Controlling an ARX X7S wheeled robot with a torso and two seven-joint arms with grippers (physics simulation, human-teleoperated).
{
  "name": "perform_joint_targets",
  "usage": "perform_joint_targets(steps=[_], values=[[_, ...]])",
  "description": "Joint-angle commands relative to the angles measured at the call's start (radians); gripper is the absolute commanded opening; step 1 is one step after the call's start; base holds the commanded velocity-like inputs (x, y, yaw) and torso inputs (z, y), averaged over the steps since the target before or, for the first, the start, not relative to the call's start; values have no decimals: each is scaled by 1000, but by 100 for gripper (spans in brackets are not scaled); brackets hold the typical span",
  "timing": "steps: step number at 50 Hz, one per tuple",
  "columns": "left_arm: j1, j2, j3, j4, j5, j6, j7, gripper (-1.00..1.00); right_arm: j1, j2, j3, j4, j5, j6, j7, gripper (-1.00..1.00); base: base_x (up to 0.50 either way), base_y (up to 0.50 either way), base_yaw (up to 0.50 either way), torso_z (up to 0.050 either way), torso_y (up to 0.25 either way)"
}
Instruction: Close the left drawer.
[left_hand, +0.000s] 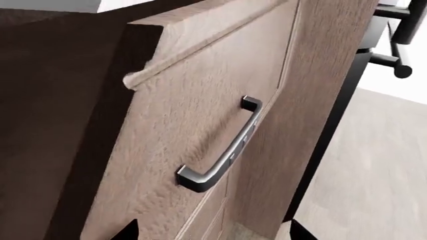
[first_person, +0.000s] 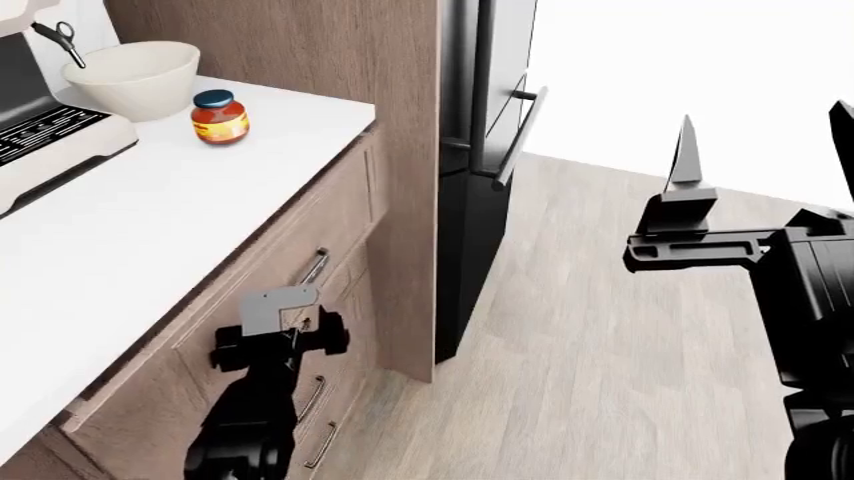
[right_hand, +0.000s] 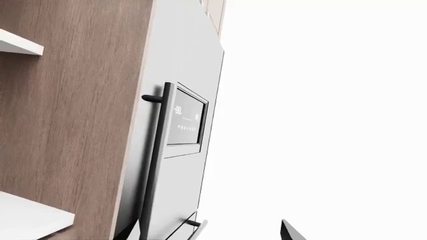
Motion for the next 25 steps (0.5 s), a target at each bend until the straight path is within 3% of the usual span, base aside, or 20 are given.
perform_joint_targets(steps=[1,13,25], values=[[-18,-38,-264,-13,178,18,-15,100,-1,2,5,0,2,0,-3,100,0,0,0,0,0],[3,-49,-366,-13,329,53,-78,100,-1,9,11,-7,6,-2,-6,100,0,0,0,0,0],[15,-69,-419,-13,374,76,-136,100,-2,12,14,-13,10,2,-3,100,0,0,0,0,0]])
